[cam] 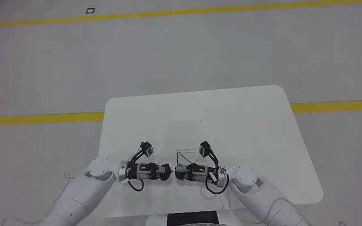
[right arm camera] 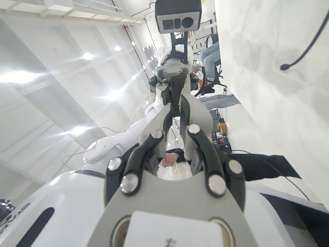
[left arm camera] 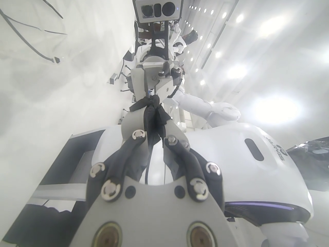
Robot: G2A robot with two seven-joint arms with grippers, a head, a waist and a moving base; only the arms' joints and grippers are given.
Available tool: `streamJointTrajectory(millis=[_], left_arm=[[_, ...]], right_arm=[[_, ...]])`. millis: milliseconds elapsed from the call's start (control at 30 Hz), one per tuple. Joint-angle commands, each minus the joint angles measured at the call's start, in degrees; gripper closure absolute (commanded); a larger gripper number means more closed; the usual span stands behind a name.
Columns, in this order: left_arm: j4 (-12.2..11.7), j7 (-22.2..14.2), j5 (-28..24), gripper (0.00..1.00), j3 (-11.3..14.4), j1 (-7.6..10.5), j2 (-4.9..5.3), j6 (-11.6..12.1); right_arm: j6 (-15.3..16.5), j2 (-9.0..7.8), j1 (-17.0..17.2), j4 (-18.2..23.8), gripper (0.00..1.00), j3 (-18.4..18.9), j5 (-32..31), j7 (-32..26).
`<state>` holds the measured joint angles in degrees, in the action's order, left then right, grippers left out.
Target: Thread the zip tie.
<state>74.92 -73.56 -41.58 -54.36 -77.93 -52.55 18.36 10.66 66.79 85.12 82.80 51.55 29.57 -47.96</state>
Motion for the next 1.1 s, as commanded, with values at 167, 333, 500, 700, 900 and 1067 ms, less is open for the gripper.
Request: streamJointTrajectory(millis=[167, 333, 500, 700, 900, 1067], left_arm=[[0.25, -0.22, -0.68, 1.00, -0.85, -0.77, 0.35, 0.50], [1.59, -0.06, -0.54, 1.00, -0.93, -1.16, 0.46, 0.75], [1.59, -0.06, -0.54, 1.00, -0.93, -1.16, 0.46, 0.75], [1.89, 2.78, 0.53, 1.00, -3.01, -1.60, 0.78, 1.12], [7.93, 5.24, 7.69, 1.00, -12.45, -5.96, 1.19, 1.12], [11.33, 3.80, 9.10, 1.00, -18.09, -10.12, 0.01, 1.12]], right_arm=[[1.60, -1.20, 2.70, 1.42, 0.00, 4.23, -0.91, 1.25], [2.33, -1.32, 3.95, 1.70, 0.00, 4.83, 0.00, 2.16], [2.33, -1.32, 3.95, 1.70, 0.00, 4.83, 0.00, 2.16], [2.33, -1.32, 3.95, 1.70, 0.00, 4.83, 0.00, 2.16], [2.33, -1.32, 3.95, 1.70, 0.00, 4.83, 0.00, 2.16], [2.33, -1.32, 3.95, 1.70, 0.00, 4.83, 0.00, 2.16]])
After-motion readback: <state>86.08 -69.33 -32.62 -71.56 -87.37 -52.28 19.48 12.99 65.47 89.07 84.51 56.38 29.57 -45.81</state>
